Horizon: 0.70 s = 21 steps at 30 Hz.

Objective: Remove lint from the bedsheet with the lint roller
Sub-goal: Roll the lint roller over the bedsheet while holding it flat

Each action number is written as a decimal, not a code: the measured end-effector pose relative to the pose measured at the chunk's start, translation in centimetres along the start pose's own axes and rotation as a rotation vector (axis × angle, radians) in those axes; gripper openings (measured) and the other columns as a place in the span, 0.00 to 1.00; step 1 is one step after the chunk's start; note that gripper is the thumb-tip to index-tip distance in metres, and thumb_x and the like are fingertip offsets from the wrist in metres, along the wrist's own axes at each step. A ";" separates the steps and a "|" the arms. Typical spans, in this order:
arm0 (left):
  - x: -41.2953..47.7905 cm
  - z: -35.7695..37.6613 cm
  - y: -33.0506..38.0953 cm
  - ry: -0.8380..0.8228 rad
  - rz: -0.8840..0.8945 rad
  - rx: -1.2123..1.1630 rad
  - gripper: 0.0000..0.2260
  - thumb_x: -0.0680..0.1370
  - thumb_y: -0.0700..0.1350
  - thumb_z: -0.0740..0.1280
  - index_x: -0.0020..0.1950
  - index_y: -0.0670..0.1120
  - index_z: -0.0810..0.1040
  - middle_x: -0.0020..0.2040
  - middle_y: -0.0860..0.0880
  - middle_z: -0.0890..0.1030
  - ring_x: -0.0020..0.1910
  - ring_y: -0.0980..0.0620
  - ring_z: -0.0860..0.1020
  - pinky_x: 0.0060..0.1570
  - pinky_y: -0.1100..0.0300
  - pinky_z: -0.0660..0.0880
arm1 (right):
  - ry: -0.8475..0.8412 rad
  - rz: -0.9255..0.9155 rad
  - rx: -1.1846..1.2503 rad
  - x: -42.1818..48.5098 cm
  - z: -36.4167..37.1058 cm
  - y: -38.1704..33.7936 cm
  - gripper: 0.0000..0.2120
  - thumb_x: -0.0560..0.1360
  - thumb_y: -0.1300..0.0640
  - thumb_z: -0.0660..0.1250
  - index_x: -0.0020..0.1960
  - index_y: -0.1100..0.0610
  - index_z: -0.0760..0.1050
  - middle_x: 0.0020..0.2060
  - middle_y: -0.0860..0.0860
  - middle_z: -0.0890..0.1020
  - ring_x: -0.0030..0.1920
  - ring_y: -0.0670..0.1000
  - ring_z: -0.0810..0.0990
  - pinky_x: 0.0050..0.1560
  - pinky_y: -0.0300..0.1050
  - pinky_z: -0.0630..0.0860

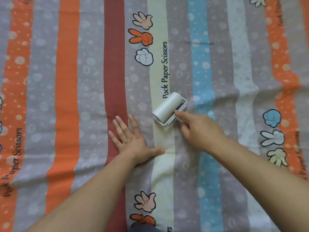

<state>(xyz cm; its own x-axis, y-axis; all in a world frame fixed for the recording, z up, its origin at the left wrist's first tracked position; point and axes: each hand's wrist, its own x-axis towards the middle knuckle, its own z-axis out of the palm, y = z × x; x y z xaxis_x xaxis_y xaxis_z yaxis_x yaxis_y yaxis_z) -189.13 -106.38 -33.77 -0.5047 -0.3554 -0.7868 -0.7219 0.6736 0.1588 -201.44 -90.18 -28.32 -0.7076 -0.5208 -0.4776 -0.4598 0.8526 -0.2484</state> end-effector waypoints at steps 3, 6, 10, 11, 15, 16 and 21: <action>-0.2 -0.4 0.3 -0.016 -0.019 -0.001 0.76 0.53 0.82 0.68 0.67 0.44 0.12 0.65 0.33 0.14 0.66 0.37 0.14 0.69 0.33 0.25 | -0.080 0.043 -0.072 -2.7 -0.7 1.7 0.24 0.78 0.51 0.57 0.72 0.36 0.63 0.57 0.53 0.81 0.54 0.58 0.78 0.46 0.49 0.74; -0.4 -0.6 0.3 -0.016 -0.024 -0.009 0.76 0.53 0.82 0.68 0.66 0.45 0.12 0.65 0.33 0.14 0.66 0.37 0.15 0.69 0.33 0.25 | -0.117 0.084 -0.104 -4.7 -1.4 3.2 0.23 0.78 0.51 0.56 0.72 0.36 0.63 0.54 0.51 0.81 0.52 0.56 0.78 0.42 0.47 0.70; -0.7 -0.5 0.2 0.011 -0.016 -0.025 0.77 0.53 0.83 0.68 0.67 0.45 0.12 0.66 0.33 0.14 0.67 0.37 0.15 0.70 0.33 0.26 | -0.127 0.124 -0.114 -6.4 -0.9 4.6 0.24 0.78 0.49 0.55 0.72 0.34 0.62 0.52 0.49 0.81 0.50 0.53 0.78 0.41 0.46 0.72; -0.8 -0.5 0.3 0.018 -0.018 -0.018 0.77 0.52 0.83 0.67 0.67 0.45 0.12 0.66 0.33 0.14 0.67 0.37 0.15 0.70 0.33 0.27 | -0.130 0.129 -0.111 -6.8 -0.9 4.9 0.24 0.77 0.49 0.55 0.72 0.34 0.62 0.54 0.47 0.81 0.51 0.52 0.78 0.41 0.46 0.72; -1.3 -0.3 1.1 0.047 -0.049 -0.032 0.77 0.52 0.83 0.68 0.68 0.44 0.13 0.68 0.32 0.16 0.68 0.36 0.16 0.70 0.33 0.26 | -0.149 0.105 -0.145 -8.1 -1.1 6.6 0.24 0.78 0.50 0.55 0.71 0.34 0.62 0.59 0.44 0.79 0.54 0.52 0.78 0.42 0.45 0.73; -1.4 -0.2 1.4 0.060 -0.049 -0.037 0.77 0.52 0.82 0.68 0.69 0.44 0.14 0.69 0.32 0.18 0.69 0.36 0.17 0.70 0.33 0.26 | -0.164 0.100 -0.157 -8.3 -1.1 6.9 0.23 0.78 0.50 0.54 0.71 0.34 0.62 0.60 0.45 0.79 0.54 0.52 0.78 0.42 0.45 0.72; -2.6 2.1 4.4 0.112 0.022 -0.039 0.75 0.55 0.82 0.68 0.72 0.46 0.17 0.69 0.30 0.19 0.68 0.35 0.17 0.70 0.34 0.26 | -0.158 0.037 -0.129 -9.7 -1.1 9.4 0.24 0.78 0.51 0.55 0.72 0.34 0.62 0.60 0.46 0.79 0.56 0.53 0.78 0.41 0.45 0.67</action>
<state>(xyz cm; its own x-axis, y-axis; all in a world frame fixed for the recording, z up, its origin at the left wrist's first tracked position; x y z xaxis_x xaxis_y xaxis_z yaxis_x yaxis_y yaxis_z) -190.02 -101.12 -32.28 -0.5689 -0.4123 -0.7116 -0.7268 0.6569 0.2005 -199.47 -77.19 -25.04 -0.6370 -0.4674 -0.6130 -0.5071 0.8530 -0.1234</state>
